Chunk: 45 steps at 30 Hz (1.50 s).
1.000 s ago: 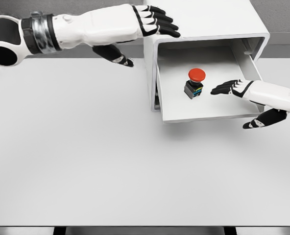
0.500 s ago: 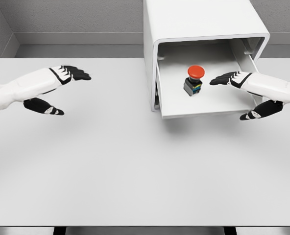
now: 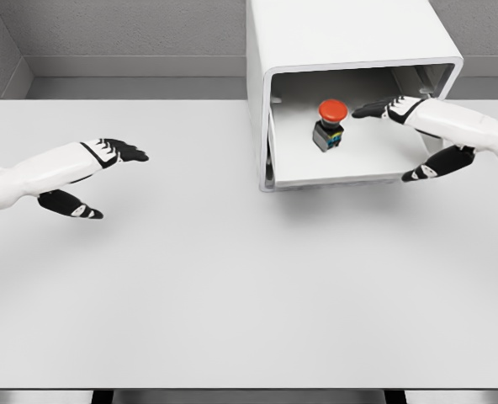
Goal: Slide open multi-storey tabletop storage cabinets and put open load switch and slide close multi-storey tabletop storage cabinets
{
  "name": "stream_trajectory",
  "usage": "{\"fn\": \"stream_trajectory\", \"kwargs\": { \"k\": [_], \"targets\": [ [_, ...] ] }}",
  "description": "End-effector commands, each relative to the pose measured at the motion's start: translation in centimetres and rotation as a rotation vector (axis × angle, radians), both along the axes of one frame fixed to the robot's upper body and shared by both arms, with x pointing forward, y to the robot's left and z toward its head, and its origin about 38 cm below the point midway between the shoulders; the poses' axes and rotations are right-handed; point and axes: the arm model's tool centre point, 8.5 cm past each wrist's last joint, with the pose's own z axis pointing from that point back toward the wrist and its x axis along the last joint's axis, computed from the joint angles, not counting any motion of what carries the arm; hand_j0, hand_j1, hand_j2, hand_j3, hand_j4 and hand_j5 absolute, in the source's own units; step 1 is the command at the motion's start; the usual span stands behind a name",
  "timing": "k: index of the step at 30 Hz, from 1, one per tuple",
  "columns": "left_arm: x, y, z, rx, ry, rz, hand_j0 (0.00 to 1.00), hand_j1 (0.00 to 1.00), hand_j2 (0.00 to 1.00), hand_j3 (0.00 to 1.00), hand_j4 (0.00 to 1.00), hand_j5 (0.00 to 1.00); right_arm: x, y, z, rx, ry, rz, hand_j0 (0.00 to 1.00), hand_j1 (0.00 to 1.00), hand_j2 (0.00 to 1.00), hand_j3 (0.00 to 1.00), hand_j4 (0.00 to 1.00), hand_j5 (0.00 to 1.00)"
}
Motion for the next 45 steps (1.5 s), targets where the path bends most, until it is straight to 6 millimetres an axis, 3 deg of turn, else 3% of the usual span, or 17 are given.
{"fn": "stream_trajectory", "kwargs": {
  "k": [1, 22, 27, 32, 38, 41, 45],
  "targets": [
    [0.1, 0.4, -0.1, -0.001, 0.004, 0.013, 1.0, 1.0, 1.0, 1.0, 1.0, 1.0, 0.8, 0.2, -0.7, 0.016, 0.014, -0.013, 1.0, 1.0, 1.0, 1.0, 1.0, 1.0],
    [0.2, 0.1, -1.2, -0.01, 0.024, 0.02, 1.0, 1.0, 1.0, 1.0, 1.0, 1.0, 3.2, 0.2, -0.9, 0.033, 0.014, -0.056, 1.0, 1.0, 1.0, 1.0, 1.0, 1.0],
    [0.2, 0.1, -1.3, -0.013, 0.025, 0.019, 1.0, 1.0, 1.0, 1.0, 1.0, 1.0, 2.9, 0.1, -0.8, 0.019, 0.012, -0.05, 1.0, 1.0, 1.0, 1.0, 1.0, 1.0],
    [0.2, 0.0, -1.3, -0.013, 0.024, 0.016, 1.0, 1.0, 1.0, 1.0, 1.0, 1.0, 0.9, -0.4, 0.9, -0.005, -0.013, -0.018, 1.0, 1.0, 1.0, 1.0, 1.0, 1.0],
    [0.2, -0.1, -1.3, -0.014, 0.024, 0.015, 1.0, 1.0, 1.0, 1.0, 1.0, 1.0, -4.3, -0.2, 4.0, -0.072, -0.054, 0.078, 1.0, 1.0, 1.0, 1.0, 1.0, 1.0],
    [0.2, -0.1, -1.3, -0.014, 0.024, 0.015, 1.0, 1.0, 1.0, 1.0, 1.0, 1.0, -4.6, 0.2, 3.6, -0.077, -0.045, 0.092, 1.0, 1.0, 1.0, 1.0, 1.0, 1.0],
    [0.1, 0.0, -1.5, -0.014, 0.03, 0.015, 1.0, 1.0, 1.0, 1.0, 1.0, 1.0, -5.3, -0.8, 2.7, -0.111, -0.012, 0.079, 1.0, 1.0, 1.0, 1.0, 1.0, 1.0]
  ]
}}
